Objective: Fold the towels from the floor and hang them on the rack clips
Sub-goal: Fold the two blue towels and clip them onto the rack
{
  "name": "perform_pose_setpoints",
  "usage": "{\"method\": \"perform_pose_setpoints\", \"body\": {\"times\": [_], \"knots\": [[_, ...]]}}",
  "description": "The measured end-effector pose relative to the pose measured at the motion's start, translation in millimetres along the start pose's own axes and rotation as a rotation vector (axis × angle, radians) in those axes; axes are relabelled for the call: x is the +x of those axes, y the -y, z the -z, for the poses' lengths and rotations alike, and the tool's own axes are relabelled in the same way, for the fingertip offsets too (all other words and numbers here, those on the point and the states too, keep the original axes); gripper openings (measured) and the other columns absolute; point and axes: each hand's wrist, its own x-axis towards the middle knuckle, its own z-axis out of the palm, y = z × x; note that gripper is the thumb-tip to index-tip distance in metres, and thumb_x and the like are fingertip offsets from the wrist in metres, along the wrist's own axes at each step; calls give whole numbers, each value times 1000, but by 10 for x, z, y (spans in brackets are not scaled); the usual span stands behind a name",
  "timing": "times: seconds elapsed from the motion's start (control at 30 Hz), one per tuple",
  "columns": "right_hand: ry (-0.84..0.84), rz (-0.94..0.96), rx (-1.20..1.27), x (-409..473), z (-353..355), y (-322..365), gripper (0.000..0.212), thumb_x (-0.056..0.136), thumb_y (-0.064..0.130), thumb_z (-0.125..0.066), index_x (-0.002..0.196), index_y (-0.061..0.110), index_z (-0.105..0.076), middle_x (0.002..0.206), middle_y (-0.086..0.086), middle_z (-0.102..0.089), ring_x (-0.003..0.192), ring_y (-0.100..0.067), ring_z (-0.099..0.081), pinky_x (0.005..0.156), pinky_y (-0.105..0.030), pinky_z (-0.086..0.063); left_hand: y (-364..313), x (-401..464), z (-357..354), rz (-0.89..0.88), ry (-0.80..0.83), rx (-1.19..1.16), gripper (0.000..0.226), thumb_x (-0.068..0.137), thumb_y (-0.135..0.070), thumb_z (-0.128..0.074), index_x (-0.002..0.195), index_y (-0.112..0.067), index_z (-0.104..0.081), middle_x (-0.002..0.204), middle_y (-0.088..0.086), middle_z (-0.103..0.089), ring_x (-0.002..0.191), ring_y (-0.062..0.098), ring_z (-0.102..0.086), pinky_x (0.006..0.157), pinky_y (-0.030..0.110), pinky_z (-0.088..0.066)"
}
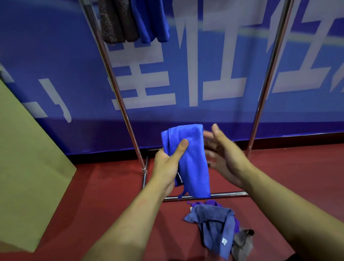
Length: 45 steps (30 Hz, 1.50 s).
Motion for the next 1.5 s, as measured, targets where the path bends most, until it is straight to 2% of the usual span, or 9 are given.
{"method": "perform_pose_setpoints", "body": {"times": [0.1, 0.23, 0.43, 0.63, 0.9, 1.03, 1.17, 1.3, 1.5], "knots": [[230, -131, -28, -82, -60, -95, 56, 96, 51, -56, 133, 9, -62, 135, -18, -63, 127, -33, -59, 111, -53, -43, -7, -16, -23, 5, 13, -5, 44, 76, -38, -78, 105, -4, -73, 102, 16, -77, 97, 29, -75, 88, 43, -60], [152, 21, -83, -78, -123, -160, 32, 102, 21, -55, 129, 6, -63, 126, -19, -68, 121, -38, -63, 106, -53, -49, 34, 19, -16, -37, -48, 20, 44, 81, -32, -84, 114, -8, -67, 108, 14, -76, 99, 27, -74, 87, 43, -61], [37, 23, -142, -73, -204, -207, 36, 103, 28, -53, 126, 2, -60, 122, -22, -69, 114, -36, -67, 100, -54, -52, 188, 116, 55, -243, -386, 500, 55, 70, -42, -89, 100, -19, -50, 105, -1, -52, 94, 15, -53, 85, 26, -45], [-20, 71, -253, -34, -221, -284, 36, 105, 41, -44, 122, 10, -55, 121, -10, -70, 109, -20, -69, 96, -47, -56, 187, 85, 15, -292, -180, 494, 9, 92, -27, -72, 99, -22, -71, 89, -3, -71, 80, 12, -68, 77, 35, -57], [20, 147, -310, -8, -180, -312, 30, 108, 28, -43, 132, 25, -59, 125, 0, -70, 112, -14, -66, 86, -33, -55, 56, -105, -138, -145, -67, 475, 32, 107, -37, -41, 97, -15, -62, 105, 8, -59, 62, -5, -63, 53, 9, -45], [-14, 223, -377, -6, -163, -306, 28, 106, 21, -48, 131, 22, -61, 115, 2, -74, 102, -8, -69, 82, -20, -53, 149, -78, -134, -166, 25, 477, 21, 101, -41, -55, 107, -27, -69, 119, 4, -55, 99, 2, -64, 94, 26, -52], [-54, 308, -472, 17, -110, -354, 25, 103, 19, -54, 127, 23, -62, 111, 6, -74, 98, -3, -69, 82, -18, -52, 230, -52, -136, -164, 13, 482, 30, 101, -39, -56, 116, -18, -71, 118, 5, -57, 108, 11, -64, 102, 36, -50], [-79, 354, -519, 41, -75, -378, 26, 103, 18, -55, 127, 21, -63, 112, 8, -74, 101, -4, -69, 82, -18, -53, 236, -45, -140, -175, -4, 507, 27, 104, -37, -50, 113, -20, -69, 119, 5, -57, 101, 4, -61, 86, 13, -46], [-213, 368, -471, 61, -36, -370, 16, 100, 12, -59, 112, 17, -69, 97, 4, -78, 87, -5, -72, 75, -21, -54, 171, -23, -149, -197, -72, 503, 21, 105, -33, -50, 92, -23, -63, 105, 7, -62, 78, 3, -57, 64, 7, -39]]}}
